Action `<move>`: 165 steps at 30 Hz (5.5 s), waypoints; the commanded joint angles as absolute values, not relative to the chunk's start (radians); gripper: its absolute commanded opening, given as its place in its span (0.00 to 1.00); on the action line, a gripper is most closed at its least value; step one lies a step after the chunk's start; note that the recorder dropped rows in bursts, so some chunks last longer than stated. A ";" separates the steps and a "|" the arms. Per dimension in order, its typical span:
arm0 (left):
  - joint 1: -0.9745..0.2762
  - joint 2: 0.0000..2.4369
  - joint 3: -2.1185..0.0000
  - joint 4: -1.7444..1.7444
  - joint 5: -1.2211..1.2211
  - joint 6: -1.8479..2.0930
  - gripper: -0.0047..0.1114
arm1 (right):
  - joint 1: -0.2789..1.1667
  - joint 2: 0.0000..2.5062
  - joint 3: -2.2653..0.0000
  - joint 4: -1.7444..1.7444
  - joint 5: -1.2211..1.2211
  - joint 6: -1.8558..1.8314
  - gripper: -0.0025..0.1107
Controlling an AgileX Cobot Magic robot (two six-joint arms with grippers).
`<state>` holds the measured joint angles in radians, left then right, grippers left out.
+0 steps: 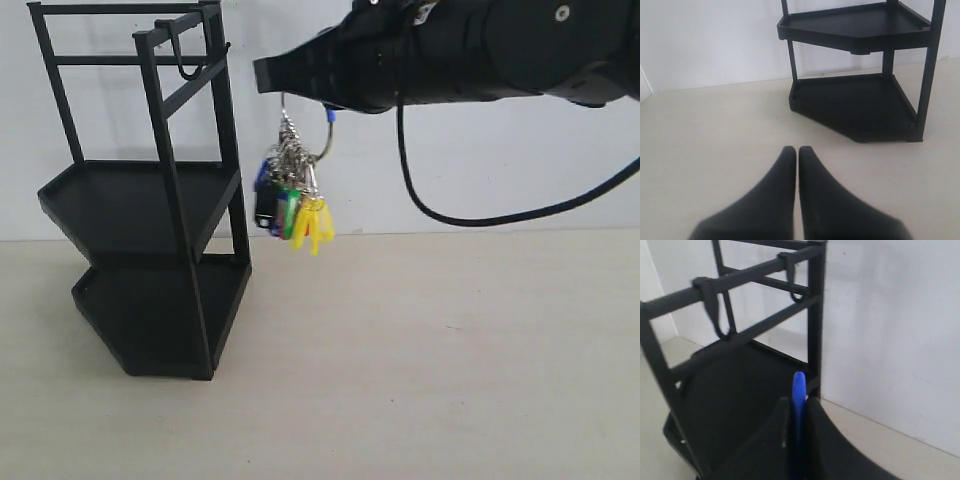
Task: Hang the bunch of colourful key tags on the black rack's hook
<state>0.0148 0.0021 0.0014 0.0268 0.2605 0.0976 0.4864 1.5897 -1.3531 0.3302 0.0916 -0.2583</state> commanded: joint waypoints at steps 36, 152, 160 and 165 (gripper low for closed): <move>0.014 0.000 0.000 0.023 0.255 0.097 0.08 | 0.778 1.849 -1.811 -0.968 0.707 0.678 0.02; 0.014 0.000 0.000 0.023 0.255 0.097 0.08 | 0.988 1.385 -1.213 -0.937 0.744 0.870 0.02; 0.014 0.000 0.000 0.023 0.255 0.097 0.08 | 0.988 1.176 -0.949 -0.978 0.539 0.872 0.02; 0.014 0.000 0.000 0.023 0.255 0.097 0.08 | 0.988 1.136 -0.930 -0.948 0.620 0.874 0.02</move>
